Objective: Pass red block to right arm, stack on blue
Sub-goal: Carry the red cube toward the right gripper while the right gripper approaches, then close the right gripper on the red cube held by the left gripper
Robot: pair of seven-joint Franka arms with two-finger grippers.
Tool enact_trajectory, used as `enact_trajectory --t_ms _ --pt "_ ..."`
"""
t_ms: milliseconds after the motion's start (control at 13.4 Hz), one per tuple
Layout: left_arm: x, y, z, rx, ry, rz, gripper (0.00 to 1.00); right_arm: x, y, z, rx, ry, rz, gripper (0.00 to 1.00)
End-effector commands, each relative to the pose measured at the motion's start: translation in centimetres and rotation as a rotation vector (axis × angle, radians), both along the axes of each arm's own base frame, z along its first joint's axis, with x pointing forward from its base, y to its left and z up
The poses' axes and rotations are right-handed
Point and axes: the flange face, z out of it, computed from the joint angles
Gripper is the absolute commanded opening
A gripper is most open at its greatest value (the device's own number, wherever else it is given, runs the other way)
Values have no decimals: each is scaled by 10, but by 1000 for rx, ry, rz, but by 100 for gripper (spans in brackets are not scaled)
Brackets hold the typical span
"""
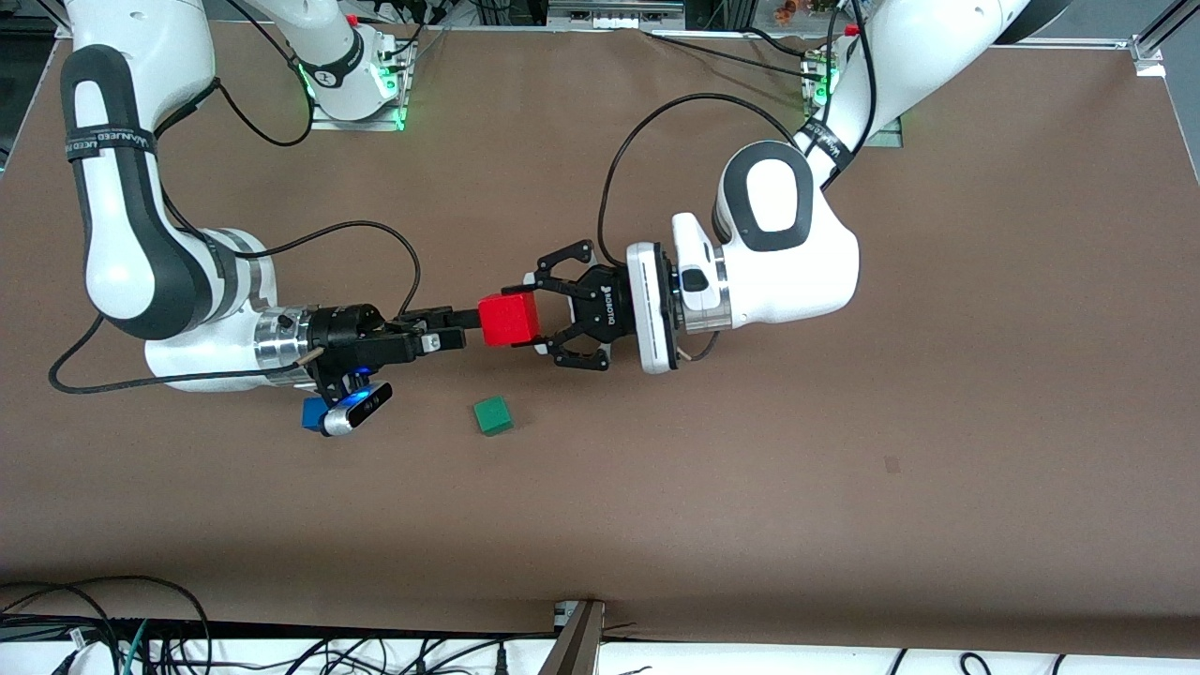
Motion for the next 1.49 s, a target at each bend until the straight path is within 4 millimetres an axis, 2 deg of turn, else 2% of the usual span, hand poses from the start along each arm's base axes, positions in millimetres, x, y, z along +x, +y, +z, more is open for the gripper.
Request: enact_trajectory --t_ms 0,448,672,970,1418 --pt "6 -18 -2 -35 -8 29 0 -3 10 2 28 19 -23 100" --pt "7 -19 -7 -30 -4 30 0 -3 10 3 33 19 -22 92" --pt "7 -19 -7 -30 -4 30 0 -2 5 2 35 20 -24 91" --pt "6 -19 -7 -31 -3 30 0 -1 2 -8 33 15 -22 89" --pt "6 -20 -7 -31 -3 28 0 0 0 -9 28 15 -22 77"
